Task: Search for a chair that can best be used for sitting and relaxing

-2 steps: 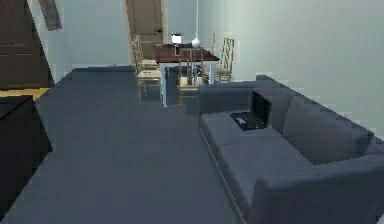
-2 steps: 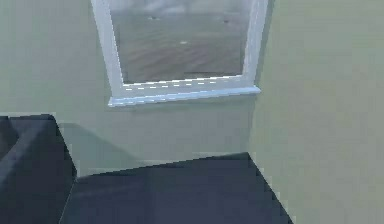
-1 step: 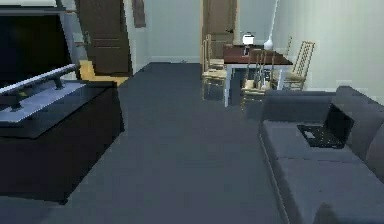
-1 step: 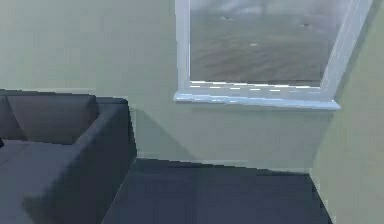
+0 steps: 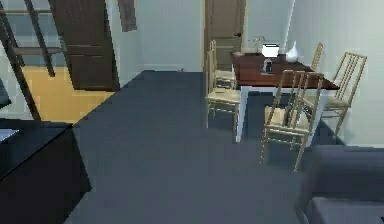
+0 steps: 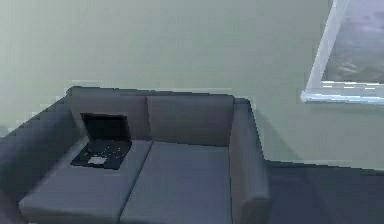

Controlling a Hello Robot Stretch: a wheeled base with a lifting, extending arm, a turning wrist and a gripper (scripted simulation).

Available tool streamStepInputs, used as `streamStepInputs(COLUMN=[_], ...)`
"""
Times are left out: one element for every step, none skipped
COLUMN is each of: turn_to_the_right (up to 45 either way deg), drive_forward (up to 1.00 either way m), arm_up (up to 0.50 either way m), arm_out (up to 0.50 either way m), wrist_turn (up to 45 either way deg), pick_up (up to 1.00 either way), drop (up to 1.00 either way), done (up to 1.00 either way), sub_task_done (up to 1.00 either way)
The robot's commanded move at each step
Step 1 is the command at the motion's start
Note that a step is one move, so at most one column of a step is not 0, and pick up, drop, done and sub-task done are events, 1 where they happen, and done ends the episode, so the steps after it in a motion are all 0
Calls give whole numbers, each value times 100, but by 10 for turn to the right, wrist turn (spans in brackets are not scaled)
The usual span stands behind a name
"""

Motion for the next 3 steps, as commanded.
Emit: streamStepInputs(turn_to_the_right=[0, 0, 450], drive_forward=[100, 40, 0], arm_up=[0, 0, 0], arm_out=[0, 0, 0], wrist_turn=[0, 0, 0], pick_up=[0, 0, 0], drop=[0, 0, 0], done=[0, 0, 0], sub_task_done=[0, 0, 0])
